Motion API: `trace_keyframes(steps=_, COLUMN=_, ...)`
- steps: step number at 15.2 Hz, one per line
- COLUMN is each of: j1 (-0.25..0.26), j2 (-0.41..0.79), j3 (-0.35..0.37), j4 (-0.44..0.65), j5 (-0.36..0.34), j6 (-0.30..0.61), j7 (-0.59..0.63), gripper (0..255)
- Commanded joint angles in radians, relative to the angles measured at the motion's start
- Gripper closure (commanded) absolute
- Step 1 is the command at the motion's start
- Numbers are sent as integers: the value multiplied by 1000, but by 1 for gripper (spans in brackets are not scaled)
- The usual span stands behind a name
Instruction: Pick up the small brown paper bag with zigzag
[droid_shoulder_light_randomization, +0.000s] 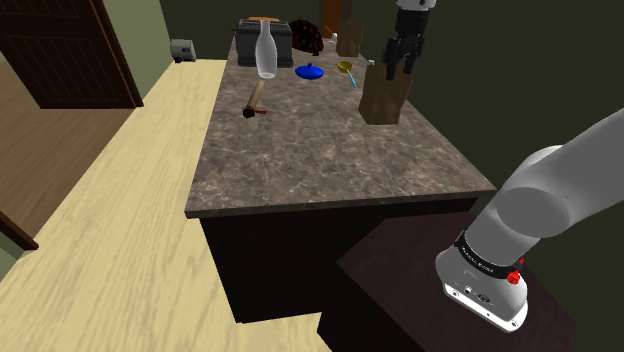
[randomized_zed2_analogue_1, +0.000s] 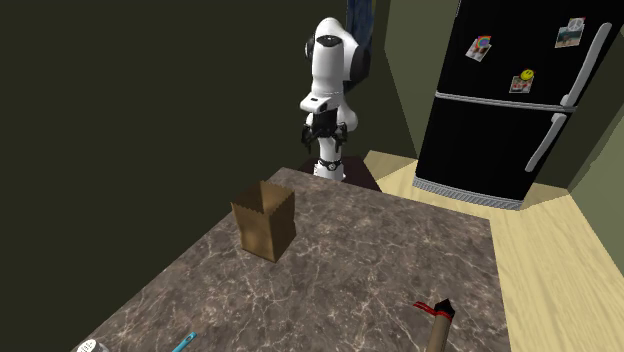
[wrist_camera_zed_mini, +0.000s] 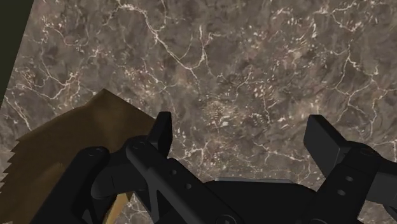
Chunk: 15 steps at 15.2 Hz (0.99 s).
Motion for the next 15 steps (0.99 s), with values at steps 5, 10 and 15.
trace_keyframes(steps=5, j1=-19, j2=205, j3=-65, j4=149, j5=16, j6=64, j7=-104, gripper=0)
trace_keyframes(steps=10, j1=-44, j2=395, j3=-104, j4=316, j5=59, j6=87, j7=-191, gripper=0)
trace_keyframes(steps=15, j1=-68, j2=512, j3=-116, j4=407, j5=92, j6=112, j7=-238, gripper=0)
